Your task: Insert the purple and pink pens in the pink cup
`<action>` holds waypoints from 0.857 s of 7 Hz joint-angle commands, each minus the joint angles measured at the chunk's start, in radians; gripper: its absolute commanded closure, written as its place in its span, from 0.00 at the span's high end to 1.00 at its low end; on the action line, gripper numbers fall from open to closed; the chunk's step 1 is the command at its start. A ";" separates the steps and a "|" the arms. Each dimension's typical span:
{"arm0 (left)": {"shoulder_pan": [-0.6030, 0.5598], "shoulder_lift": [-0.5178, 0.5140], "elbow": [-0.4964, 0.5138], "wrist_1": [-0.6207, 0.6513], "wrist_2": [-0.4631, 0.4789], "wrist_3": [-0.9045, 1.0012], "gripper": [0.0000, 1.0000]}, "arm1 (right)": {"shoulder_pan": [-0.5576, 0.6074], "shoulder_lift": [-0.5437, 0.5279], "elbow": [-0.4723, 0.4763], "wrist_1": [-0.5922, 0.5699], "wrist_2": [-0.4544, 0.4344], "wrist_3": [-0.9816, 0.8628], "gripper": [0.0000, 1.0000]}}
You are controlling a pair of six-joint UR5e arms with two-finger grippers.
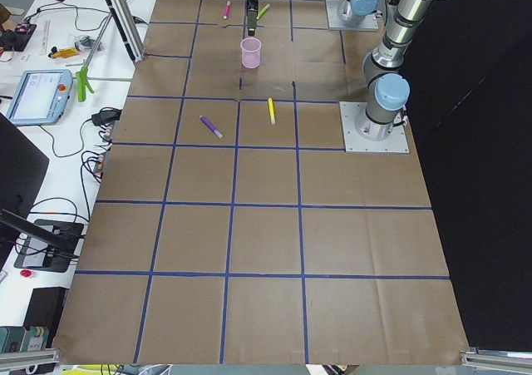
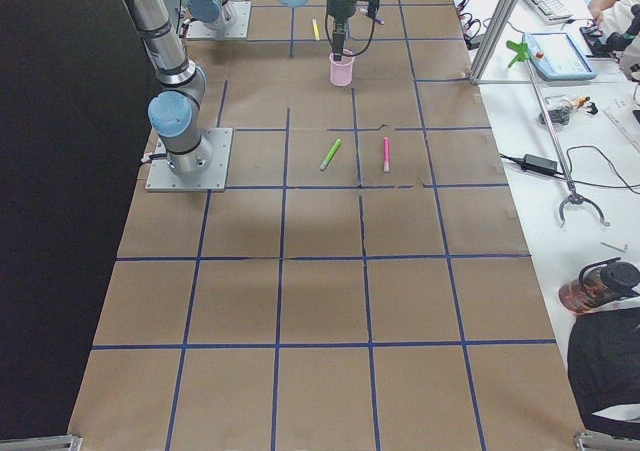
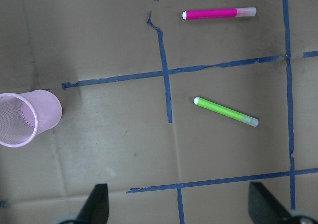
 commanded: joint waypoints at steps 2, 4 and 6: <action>0.000 0.001 0.000 0.004 0.002 -0.006 0.98 | 0.004 -0.004 0.005 0.008 0.009 0.003 1.00; 0.000 0.001 -0.002 0.004 0.002 -0.001 0.98 | 0.006 -0.002 0.008 0.025 -0.003 0.004 1.00; 0.000 0.003 -0.002 0.002 0.000 -0.001 0.98 | -0.005 0.004 0.014 -0.001 0.001 -0.050 1.00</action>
